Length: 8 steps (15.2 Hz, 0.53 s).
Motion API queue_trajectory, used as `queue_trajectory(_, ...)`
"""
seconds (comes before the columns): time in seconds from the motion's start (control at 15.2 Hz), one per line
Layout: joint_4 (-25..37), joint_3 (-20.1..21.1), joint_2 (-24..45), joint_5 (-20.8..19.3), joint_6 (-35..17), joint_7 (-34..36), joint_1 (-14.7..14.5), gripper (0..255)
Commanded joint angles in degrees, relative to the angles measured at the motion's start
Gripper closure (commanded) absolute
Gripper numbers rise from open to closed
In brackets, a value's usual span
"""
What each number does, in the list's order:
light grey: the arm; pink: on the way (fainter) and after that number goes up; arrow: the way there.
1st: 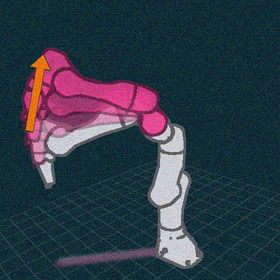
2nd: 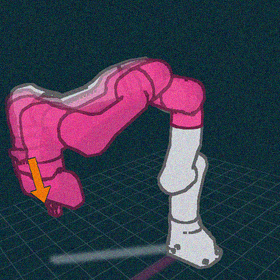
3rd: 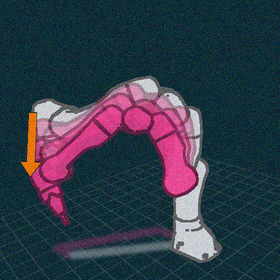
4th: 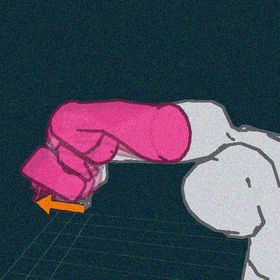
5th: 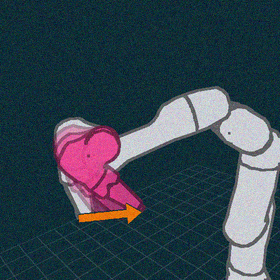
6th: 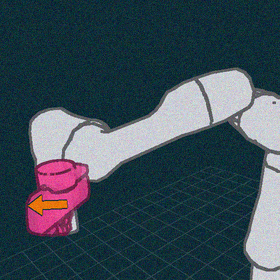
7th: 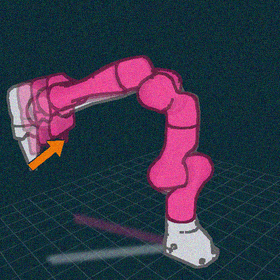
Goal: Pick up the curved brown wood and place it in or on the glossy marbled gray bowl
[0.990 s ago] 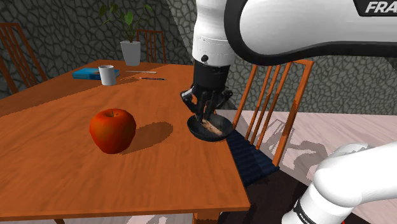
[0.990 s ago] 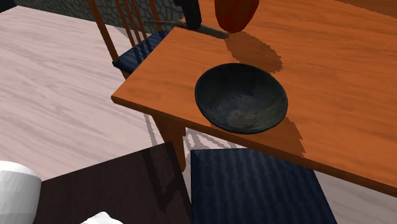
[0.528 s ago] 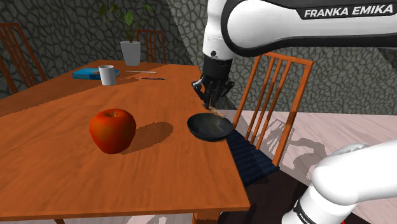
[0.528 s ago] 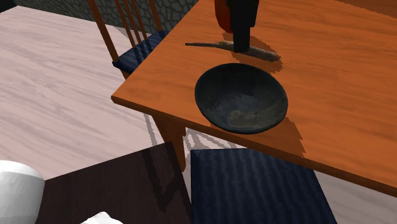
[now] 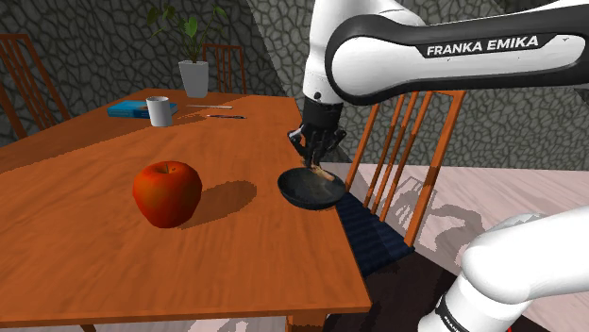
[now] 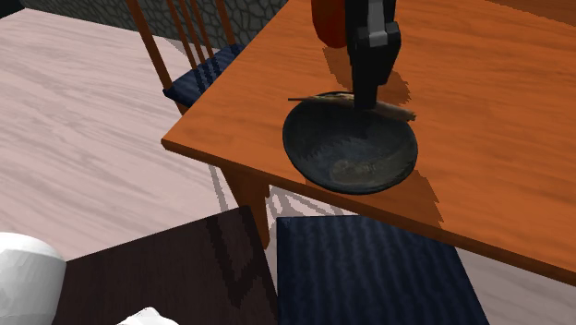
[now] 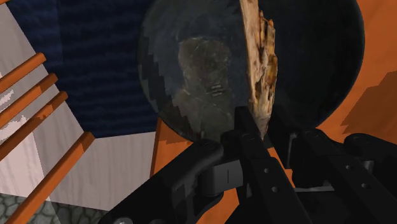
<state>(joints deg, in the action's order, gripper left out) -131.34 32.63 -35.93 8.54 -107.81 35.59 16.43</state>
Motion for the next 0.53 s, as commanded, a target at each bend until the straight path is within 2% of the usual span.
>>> queue_trajectory(0.0, -1.55, 0.32, -0.09, 0.23, -1.49, 0.14, -0.16, 255)
queue_trajectory(0.33, -5.27, 1.33, 0.15, 0.74, -5.45, 0.59, -0.4, 255)
queue_trajectory(0.46, -5.27, 1.33, 0.15, 0.74, -5.45, 0.59, -0.4, 255)
